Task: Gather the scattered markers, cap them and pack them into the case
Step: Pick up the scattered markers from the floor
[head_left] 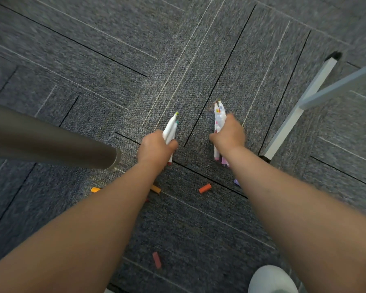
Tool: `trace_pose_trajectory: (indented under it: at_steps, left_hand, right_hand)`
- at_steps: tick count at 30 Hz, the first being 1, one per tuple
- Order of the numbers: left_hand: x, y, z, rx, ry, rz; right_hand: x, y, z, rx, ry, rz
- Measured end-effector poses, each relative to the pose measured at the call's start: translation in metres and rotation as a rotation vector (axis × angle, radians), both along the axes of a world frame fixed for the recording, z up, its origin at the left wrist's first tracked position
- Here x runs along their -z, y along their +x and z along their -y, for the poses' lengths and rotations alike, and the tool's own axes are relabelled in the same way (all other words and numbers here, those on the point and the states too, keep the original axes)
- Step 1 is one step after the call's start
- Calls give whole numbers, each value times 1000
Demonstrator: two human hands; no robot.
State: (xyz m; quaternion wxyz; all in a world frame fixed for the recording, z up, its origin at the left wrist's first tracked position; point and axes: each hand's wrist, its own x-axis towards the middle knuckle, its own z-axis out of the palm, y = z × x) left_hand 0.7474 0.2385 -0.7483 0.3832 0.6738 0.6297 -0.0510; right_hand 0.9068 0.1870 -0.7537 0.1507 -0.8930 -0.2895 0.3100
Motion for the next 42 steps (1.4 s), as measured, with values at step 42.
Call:
trace_pose_trajectory:
  at_steps: [42]
  left_hand:
    - [-680, -267, 222, -387, 671, 939]
  right_hand:
    - [-687, -292, 163, -167, 1139, -954]
